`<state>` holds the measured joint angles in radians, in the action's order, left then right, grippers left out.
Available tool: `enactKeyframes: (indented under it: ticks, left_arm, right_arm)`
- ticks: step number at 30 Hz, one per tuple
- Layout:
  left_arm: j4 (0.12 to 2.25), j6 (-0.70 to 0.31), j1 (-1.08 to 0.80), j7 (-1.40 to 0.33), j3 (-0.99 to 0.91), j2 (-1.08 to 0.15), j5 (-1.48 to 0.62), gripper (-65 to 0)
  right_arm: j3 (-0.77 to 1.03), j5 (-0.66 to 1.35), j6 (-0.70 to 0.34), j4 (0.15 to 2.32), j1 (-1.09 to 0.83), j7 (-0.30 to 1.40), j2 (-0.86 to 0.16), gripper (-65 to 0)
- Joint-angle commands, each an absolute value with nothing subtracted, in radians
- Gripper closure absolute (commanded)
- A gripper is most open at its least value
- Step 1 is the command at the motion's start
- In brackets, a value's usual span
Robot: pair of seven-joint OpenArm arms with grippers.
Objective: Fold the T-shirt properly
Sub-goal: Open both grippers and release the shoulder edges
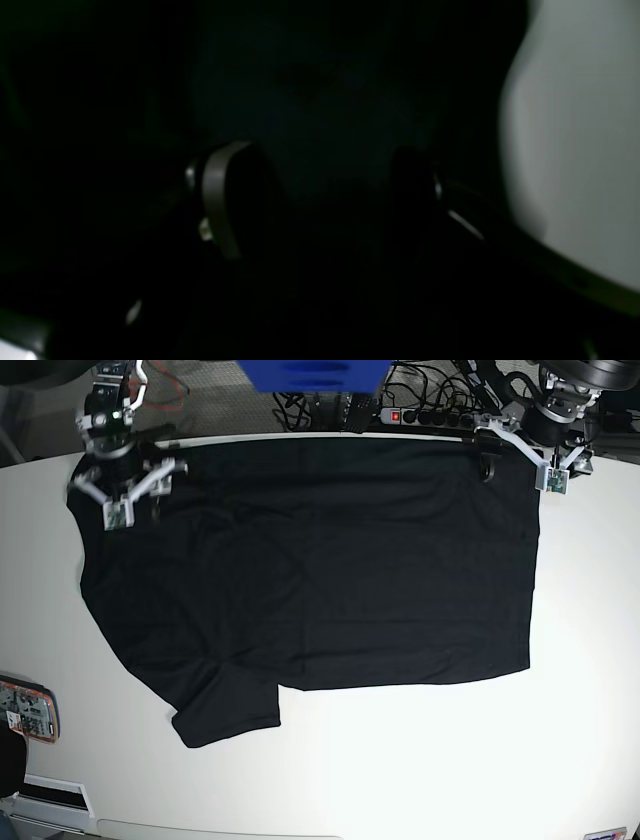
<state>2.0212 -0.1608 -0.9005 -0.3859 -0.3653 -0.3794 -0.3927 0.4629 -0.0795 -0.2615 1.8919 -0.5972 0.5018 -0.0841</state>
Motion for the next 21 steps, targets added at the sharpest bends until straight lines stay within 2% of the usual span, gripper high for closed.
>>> enactKeyframes:
  ticks: [1, 9, 16, 21]
  left_arm:
    - [2.037, -0.162, -0.905, -0.360, -0.372, -0.386, -0.397, -65.0]
    - [2.037, -0.162, -0.874, -0.358, -0.374, -0.392, -0.390, -65.0]
    - [2.018, -0.168, -0.700, -0.361, -0.430, -0.429, -0.328, -65.0]
    - [2.018, -0.168, -0.561, -0.541, -0.438, -0.522, -0.325, -65.0]
  right_arm:
    - [0.469, -0.071, -0.257, 1.913, -0.610, 0.490, -0.091, -40.1]
    - [0.469, -0.071, -0.257, 1.928, -0.610, 0.490, -0.090, -40.2]
    - [0.461, -0.071, -0.257, 1.954, -0.608, 0.490, -0.090, -40.1]
    - [0.401, -0.071, -0.257, 1.966, -0.584, 0.483, -0.091, -40.1]
